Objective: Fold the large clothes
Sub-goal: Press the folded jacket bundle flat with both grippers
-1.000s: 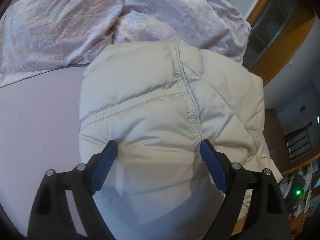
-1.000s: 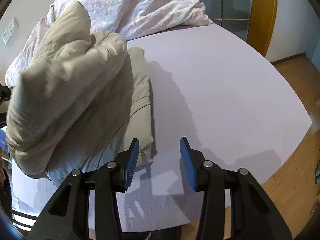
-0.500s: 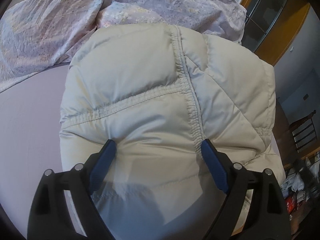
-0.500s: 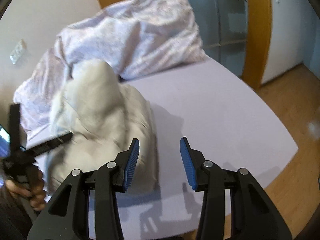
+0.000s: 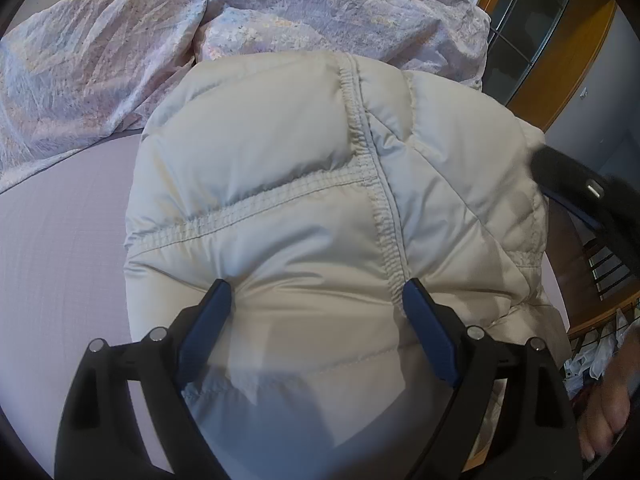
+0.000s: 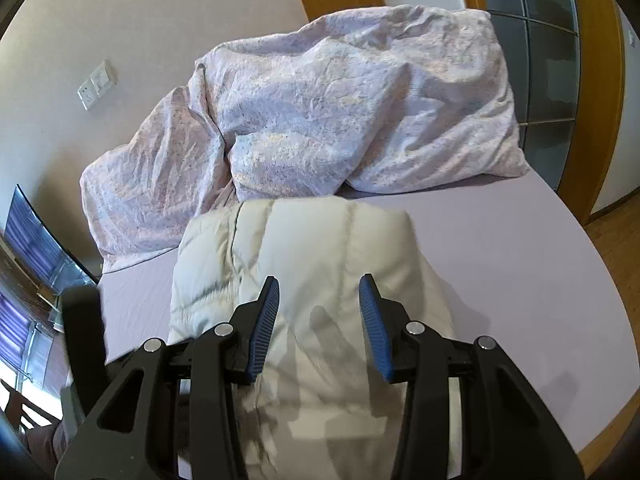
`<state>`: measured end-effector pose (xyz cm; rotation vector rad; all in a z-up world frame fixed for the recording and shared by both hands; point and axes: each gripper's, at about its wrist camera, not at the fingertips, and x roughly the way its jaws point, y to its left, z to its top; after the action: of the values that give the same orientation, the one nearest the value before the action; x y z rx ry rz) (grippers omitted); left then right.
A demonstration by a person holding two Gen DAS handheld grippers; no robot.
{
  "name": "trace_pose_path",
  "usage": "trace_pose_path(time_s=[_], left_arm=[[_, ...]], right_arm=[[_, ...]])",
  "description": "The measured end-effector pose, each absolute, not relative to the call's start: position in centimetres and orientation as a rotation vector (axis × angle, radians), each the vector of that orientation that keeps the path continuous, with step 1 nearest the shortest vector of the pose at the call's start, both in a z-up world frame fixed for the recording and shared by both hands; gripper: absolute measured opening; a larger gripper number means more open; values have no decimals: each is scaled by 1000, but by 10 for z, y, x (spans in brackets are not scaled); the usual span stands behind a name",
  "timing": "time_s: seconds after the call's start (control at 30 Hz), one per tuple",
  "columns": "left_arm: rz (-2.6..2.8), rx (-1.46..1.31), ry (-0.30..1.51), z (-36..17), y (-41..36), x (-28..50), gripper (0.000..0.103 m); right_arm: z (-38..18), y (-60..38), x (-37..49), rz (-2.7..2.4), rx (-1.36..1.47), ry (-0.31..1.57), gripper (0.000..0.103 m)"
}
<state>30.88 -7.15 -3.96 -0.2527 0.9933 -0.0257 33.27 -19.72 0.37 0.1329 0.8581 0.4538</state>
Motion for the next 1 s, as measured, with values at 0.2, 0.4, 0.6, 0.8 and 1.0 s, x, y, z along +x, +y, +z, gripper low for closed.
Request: trace_pose_path(time_s=[0.2, 0.4, 0.6, 0.8, 1.0], left_arm=[[-32, -261, 990, -38, -68, 308, 87], [-33, -254, 979, -36, -71, 308, 87], [-31, -284, 928, -15, -60, 311, 87], [39, -288, 916, -13, -44, 327, 87], [93, -223, 910, -27, -45, 335, 91]], right_arm=[[-22, -196, 349, 414, 103, 929, 39], [-47, -199, 356, 384, 66, 994, 33], [-77, -212, 360, 369, 111, 1035, 33], [-92, -216, 360, 369, 133, 1040, 33], [-96, -215, 361, 370, 137, 1037, 33]])
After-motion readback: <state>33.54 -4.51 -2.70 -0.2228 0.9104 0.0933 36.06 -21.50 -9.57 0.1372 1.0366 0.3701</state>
